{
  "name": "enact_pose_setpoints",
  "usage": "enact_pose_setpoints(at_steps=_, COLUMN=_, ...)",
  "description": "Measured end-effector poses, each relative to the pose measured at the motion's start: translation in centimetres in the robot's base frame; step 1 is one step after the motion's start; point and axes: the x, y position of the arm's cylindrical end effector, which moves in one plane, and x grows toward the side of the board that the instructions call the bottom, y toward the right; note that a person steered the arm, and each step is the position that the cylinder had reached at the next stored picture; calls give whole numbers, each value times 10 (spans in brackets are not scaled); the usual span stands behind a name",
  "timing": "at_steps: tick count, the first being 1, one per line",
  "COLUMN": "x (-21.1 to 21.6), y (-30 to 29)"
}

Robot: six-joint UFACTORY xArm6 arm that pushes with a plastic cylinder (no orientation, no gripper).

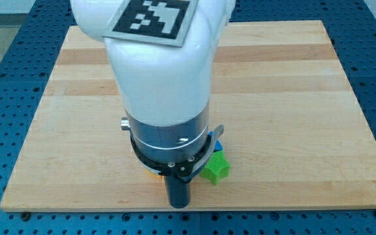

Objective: Push the red star towards top of the board

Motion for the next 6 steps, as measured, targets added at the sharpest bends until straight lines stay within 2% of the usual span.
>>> enact_pose_setpoints(at_steps=2, x=-12, y=2)
enact_pose_setpoints(at_steps=6, x=-75, y=-2)
